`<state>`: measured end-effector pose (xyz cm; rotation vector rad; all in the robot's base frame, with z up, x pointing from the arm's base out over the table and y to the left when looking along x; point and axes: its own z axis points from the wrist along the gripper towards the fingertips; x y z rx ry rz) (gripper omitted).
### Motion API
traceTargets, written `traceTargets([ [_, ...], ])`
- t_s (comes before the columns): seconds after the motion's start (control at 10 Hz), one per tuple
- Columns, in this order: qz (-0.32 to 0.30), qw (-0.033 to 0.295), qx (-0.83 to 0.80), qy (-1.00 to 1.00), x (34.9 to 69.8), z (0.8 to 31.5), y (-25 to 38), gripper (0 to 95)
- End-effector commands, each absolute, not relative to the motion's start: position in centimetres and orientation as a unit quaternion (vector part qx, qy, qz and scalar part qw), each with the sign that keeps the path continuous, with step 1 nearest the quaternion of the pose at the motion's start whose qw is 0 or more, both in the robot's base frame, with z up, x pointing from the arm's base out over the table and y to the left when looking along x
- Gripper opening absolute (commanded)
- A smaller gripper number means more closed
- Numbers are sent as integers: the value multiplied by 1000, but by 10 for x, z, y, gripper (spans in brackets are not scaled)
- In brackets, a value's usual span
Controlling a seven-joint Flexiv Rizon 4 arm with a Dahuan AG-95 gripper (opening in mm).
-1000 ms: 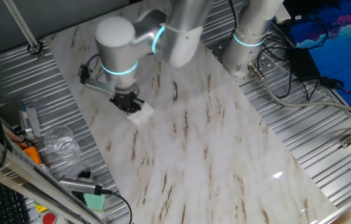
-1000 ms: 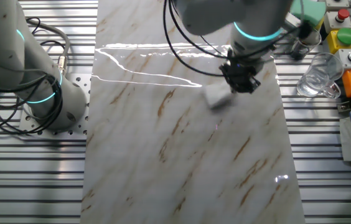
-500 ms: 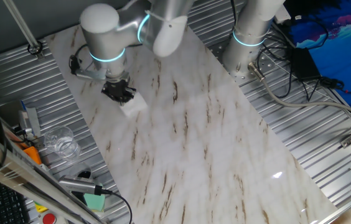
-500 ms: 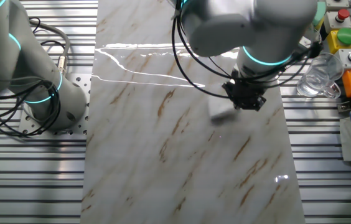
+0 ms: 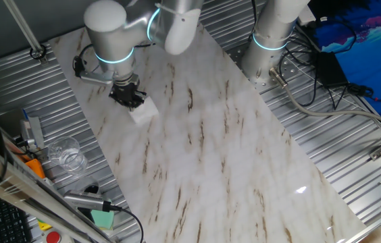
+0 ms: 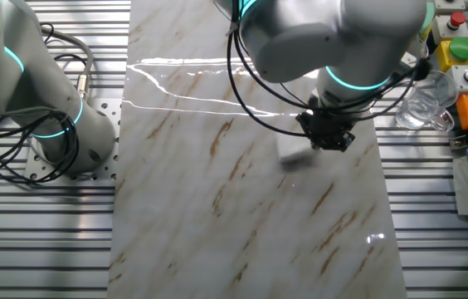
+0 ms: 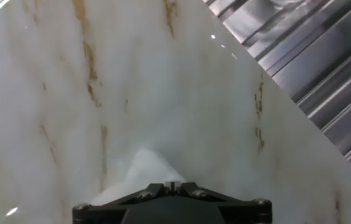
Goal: Clean the tabletop with a sponge
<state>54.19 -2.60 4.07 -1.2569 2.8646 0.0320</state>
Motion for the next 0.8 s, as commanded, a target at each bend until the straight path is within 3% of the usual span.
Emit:
traceTargets([
  [0.1, 41, 17, -360, 932, 536, 40, -22, 0],
  [0.7, 23, 11, -299, 954, 515, 39, 20, 0],
  [0.8, 26, 13, -307, 951, 515, 40, 20, 570],
])
